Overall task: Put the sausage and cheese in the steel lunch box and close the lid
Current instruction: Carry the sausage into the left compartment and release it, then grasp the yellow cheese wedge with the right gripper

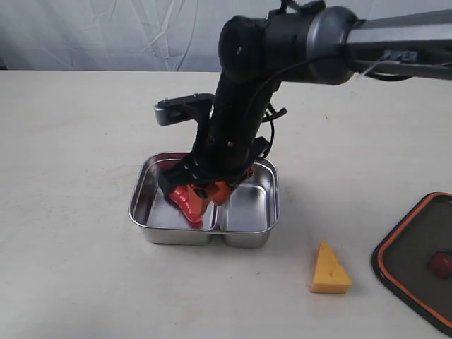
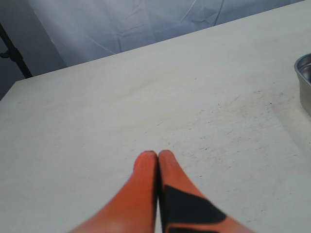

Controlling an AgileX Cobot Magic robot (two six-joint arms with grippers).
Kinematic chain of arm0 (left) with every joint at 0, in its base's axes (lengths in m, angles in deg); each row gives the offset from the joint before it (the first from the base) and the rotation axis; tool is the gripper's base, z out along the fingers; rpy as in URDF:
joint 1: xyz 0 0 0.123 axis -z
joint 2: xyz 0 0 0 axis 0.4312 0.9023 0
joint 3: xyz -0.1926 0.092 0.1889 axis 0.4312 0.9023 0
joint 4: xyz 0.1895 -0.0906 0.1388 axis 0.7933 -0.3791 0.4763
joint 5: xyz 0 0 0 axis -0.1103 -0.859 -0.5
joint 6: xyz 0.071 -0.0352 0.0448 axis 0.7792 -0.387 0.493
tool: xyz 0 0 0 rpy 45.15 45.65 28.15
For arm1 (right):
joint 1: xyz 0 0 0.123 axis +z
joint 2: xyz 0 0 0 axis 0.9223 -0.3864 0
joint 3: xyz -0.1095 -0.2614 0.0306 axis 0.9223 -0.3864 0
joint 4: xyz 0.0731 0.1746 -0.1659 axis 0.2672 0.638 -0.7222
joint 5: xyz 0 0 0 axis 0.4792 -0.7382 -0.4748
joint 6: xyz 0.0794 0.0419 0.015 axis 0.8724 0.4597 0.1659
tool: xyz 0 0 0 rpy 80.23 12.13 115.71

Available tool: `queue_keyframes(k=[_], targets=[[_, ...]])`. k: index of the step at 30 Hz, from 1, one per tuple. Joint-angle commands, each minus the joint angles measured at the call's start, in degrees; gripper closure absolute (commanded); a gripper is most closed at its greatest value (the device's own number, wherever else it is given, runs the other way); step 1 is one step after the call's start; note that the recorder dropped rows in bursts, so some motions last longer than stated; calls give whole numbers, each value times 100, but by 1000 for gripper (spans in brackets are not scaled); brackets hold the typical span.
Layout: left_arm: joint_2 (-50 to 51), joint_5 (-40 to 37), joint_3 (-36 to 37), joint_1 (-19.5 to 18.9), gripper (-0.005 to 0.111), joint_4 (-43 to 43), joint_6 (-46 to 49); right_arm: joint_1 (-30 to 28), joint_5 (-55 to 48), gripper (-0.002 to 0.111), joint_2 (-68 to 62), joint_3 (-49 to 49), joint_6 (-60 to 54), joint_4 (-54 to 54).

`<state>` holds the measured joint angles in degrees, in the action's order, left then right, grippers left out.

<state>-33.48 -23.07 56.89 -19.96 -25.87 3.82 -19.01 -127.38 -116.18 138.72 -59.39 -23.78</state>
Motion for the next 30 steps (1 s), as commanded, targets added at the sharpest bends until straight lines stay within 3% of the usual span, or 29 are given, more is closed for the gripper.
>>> queue_keyframes(k=[1,8,13,16,19,22,28,29,30], targets=[[-23,79,28,37,107,-5,-25,-27,-382,70,780,13,277,-478],[-23,79,28,37,107,-5,-25,-27,-859,70,1849,-243,2104,-2067],[-23,79,28,37,107,-5,-25,-27,-859,70,2327,-1482,2417,-2208],[-23,79,28,37,107,-5,-25,-27,-206,69,2444,-2317,2692,-2208],[-23,79,28,37,107,-5,-25,-27,908,49,2378,-3317,3578,-2340],[-23,79,28,37,107,-5,-25,-27,1057,34,2135,-3670,3604,-2562],[-23,79,28,37,107,-5,-25,-27,1815,34,1551,-3772,3620,-2505],[-23,79,28,37,107,-5,-25,-27,1832,36,1499,-3772,3620,-2481],[-23,79,28,37,107,-5,-25,-27,1832,46,1437,-3772,3609,-2399]])
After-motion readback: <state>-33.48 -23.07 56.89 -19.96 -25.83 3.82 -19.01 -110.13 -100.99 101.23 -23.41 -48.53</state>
